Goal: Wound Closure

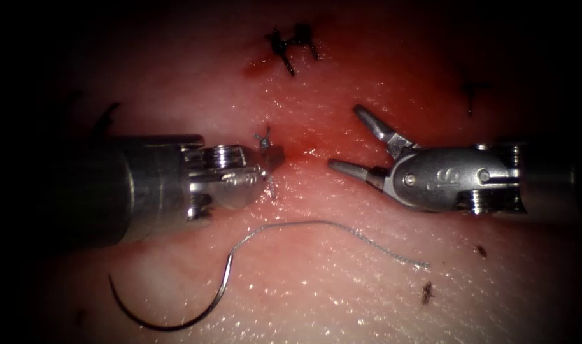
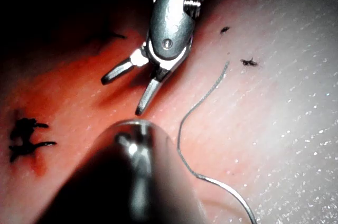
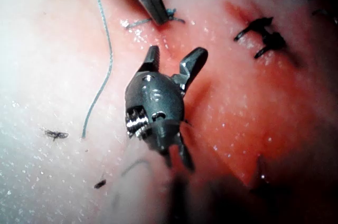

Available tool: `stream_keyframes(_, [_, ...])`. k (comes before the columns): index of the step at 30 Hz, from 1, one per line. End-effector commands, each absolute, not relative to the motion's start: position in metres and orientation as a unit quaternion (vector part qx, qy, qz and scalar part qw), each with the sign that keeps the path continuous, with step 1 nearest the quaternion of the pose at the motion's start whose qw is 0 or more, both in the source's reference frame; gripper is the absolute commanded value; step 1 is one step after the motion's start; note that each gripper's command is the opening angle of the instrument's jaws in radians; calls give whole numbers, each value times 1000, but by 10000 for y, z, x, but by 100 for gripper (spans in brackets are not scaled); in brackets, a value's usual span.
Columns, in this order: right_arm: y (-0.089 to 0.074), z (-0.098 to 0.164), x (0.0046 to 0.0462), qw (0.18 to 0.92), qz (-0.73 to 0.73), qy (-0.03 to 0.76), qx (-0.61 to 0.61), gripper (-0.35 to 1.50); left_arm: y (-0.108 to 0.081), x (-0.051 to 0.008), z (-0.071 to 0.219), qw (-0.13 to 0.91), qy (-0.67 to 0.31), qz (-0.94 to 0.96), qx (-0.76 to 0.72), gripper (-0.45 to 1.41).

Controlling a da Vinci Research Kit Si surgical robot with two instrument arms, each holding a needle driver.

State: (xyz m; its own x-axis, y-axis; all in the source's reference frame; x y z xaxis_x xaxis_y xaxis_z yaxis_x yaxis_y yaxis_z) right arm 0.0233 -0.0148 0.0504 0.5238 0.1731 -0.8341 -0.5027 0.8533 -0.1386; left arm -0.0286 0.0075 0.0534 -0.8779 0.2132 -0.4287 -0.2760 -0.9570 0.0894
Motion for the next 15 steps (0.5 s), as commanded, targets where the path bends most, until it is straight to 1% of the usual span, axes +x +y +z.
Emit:
stream_keyframes(1, [-152, 515, 244, 848, 193, 462, -174, 104, 73, -288, 536, 131, 74, 963, -224, -45])
stream_keyframes(6, [-152, 529, 257, 831, 198, 499, -144, 104, 70, -274, 526, 142, 75, 957, -243, -45])
stream_keyframes(15, [-158, 546, 278, 829, 208, 504, -121, 104, 71, -258, 518, 161, 76, 943, -281, -45])
